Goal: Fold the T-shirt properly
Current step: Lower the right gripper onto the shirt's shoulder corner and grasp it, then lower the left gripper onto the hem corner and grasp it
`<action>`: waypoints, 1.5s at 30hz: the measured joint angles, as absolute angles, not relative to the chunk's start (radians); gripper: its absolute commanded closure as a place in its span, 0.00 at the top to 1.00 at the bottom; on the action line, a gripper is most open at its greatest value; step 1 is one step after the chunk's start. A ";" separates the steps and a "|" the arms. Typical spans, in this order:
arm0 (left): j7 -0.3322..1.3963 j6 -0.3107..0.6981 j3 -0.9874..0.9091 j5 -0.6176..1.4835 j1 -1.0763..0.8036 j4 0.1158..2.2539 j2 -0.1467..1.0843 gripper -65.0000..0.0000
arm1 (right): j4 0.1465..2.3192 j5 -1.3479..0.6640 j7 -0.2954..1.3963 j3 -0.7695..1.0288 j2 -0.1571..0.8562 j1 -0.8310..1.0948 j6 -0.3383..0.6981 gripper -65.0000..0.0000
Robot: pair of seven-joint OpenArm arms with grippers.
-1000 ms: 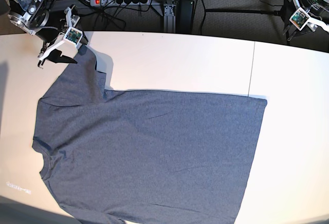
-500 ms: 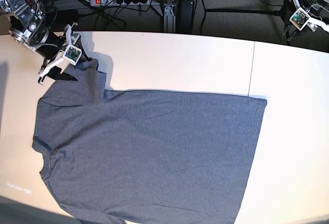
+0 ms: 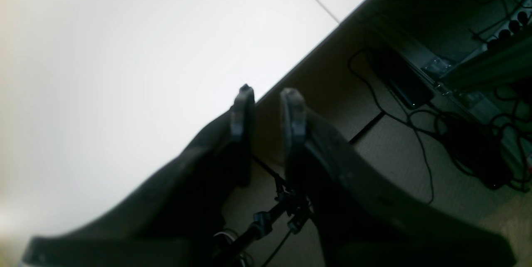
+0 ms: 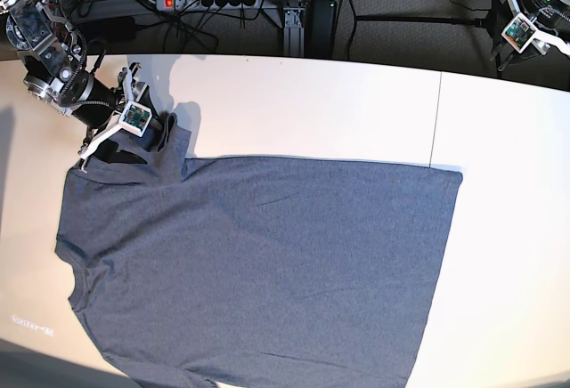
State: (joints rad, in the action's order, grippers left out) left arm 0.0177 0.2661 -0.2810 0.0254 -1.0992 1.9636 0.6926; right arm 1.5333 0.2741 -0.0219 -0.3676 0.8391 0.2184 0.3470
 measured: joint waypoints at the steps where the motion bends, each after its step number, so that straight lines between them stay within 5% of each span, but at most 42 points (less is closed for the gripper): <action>1: 0.017 0.266 -0.281 0.025 -1.099 1.964 0.693 0.18 | 1.532 0.278 -0.019 -0.369 0.839 0.219 0.347 0.34; 5: 0.017 0.266 -0.281 0.018 -1.091 1.964 0.693 0.18 | 1.529 0.285 -0.010 -0.372 0.836 0.221 0.348 0.00; 16: 0.014 0.266 -0.281 0.015 -1.066 1.964 0.752 0.18 | 1.527 0.319 -0.006 -0.373 0.836 0.221 0.348 0.00; 30: 0.036 0.265 -0.267 -0.270 -1.012 2.101 0.953 0.18 | 1.525 0.281 0.001 -0.373 0.836 0.221 0.348 0.00; 45: 0.102 0.221 0.184 -0.336 -0.596 1.952 0.981 0.18 | 1.525 0.279 0.005 -0.372 0.834 0.221 0.348 0.00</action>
